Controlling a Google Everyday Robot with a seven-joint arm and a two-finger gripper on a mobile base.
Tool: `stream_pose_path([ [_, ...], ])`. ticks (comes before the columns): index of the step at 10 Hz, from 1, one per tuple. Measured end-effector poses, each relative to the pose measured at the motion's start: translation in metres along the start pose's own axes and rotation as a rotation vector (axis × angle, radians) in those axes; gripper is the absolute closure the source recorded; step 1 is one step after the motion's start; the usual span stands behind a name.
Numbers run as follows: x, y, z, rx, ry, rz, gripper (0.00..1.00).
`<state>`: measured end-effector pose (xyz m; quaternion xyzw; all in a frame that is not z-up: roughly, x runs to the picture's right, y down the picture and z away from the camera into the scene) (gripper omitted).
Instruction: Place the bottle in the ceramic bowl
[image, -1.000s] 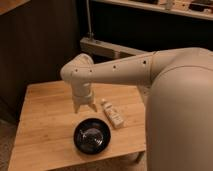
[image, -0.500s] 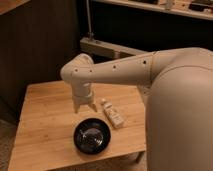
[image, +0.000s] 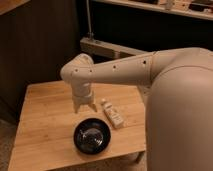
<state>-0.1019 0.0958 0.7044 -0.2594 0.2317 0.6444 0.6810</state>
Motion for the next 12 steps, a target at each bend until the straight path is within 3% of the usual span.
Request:
stream_pose_path([
  [7,0.000,-0.001,-0.001,0.001,-0.003,0.001,0.35],
  [9,-0.006,-0.015,-0.006,-0.007,-0.038,0.014,0.35],
  [12,-0.044,-0.063,-0.019,-0.066,-0.118,-0.040,0.35],
])
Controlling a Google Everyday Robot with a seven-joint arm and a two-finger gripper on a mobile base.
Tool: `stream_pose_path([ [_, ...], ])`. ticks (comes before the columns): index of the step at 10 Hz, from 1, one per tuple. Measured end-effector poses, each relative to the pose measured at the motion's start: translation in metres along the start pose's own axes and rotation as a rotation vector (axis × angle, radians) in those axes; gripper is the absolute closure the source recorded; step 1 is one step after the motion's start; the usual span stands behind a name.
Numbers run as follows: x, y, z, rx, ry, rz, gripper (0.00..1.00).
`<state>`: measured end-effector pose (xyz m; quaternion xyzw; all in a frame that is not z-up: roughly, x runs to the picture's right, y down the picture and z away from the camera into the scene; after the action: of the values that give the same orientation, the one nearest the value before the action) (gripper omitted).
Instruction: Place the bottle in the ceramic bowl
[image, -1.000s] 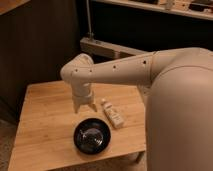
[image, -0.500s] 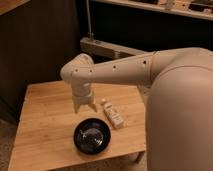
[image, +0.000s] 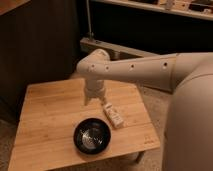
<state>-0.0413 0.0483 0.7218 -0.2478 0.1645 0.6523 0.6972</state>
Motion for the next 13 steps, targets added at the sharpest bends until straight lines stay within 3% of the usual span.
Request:
stream_pose_path([
  [2,-0.030,-0.043,-0.007,-0.069,-0.046,-0.083,0.35],
  [5,-0.050,-0.080,-0.012,-0.113,-0.094,-0.149,0.35],
  [10,-0.053,-0.084,-0.010,-0.122,-0.095,-0.157,0.35],
  [13,-0.047,-0.089,0.022,-0.138,-0.065,-0.149,0.35],
])
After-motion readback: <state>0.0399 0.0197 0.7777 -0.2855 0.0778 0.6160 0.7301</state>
